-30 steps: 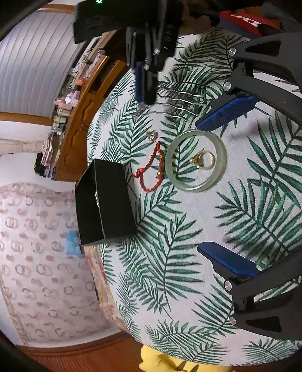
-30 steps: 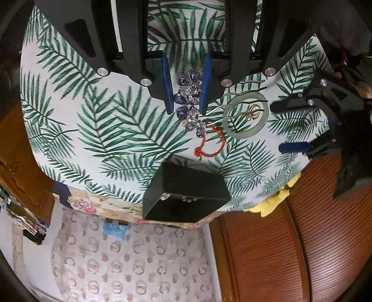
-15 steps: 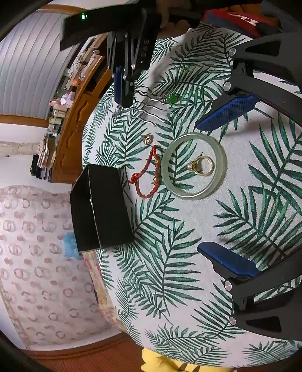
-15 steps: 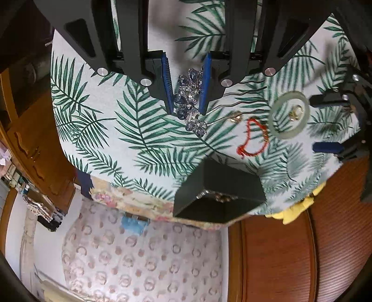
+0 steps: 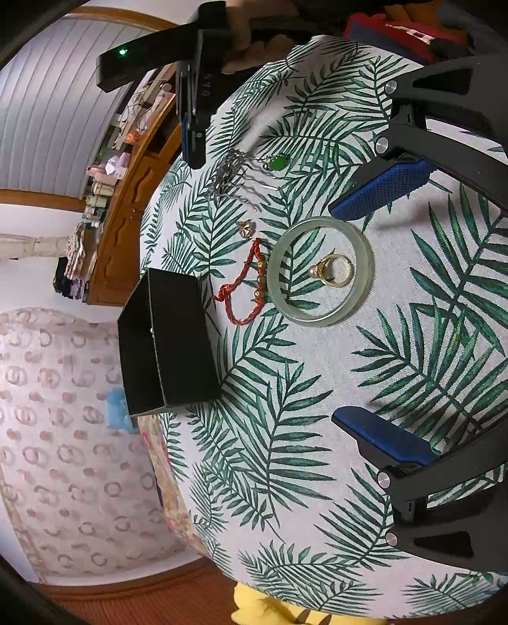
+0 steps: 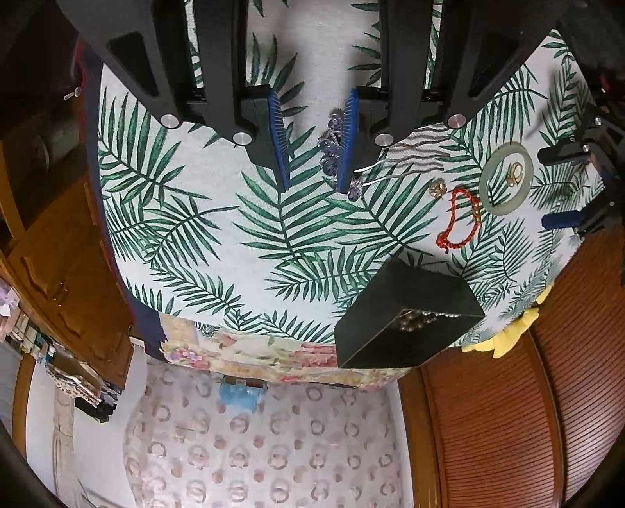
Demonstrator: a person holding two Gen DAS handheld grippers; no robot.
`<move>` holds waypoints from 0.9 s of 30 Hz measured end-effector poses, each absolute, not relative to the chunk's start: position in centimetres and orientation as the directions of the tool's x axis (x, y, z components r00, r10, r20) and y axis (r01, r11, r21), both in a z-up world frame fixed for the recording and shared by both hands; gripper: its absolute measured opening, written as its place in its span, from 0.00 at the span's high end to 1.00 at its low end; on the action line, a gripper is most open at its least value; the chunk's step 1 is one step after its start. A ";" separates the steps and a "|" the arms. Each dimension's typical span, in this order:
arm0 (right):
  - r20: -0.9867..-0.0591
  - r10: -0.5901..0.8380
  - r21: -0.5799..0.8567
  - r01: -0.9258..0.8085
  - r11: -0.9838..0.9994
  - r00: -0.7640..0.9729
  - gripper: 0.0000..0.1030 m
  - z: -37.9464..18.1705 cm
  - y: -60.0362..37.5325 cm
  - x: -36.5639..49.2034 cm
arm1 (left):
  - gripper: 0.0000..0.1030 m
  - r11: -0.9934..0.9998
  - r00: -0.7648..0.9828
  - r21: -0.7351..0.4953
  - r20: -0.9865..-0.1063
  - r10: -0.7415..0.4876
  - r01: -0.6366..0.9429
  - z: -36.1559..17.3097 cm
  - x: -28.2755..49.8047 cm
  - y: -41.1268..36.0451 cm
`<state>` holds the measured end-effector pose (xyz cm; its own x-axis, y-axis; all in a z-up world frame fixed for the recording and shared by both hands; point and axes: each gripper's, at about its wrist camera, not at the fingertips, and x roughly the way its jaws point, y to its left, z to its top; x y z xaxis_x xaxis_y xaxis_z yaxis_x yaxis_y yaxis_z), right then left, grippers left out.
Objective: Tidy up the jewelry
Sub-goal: 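Lift the brooch toward the box with the right tool while the left tool grasps a tangled chain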
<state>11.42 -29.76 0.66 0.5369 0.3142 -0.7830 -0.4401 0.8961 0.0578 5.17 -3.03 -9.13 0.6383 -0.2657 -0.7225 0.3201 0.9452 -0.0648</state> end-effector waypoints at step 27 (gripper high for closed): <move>-0.738 0.521 0.256 -0.536 0.805 0.429 0.79 0.9 -25.5 11.2 | 0.10 0.945 0.651 -0.105 -0.701 -0.292 0.310 -8.5 5.7 -2.7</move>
<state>11.20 -25.53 0.95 0.4292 0.5207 -0.7380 -0.5357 0.8046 0.2562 5.75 -2.67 -8.53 0.6509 -0.2918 -0.7008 0.3103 0.9448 -0.1052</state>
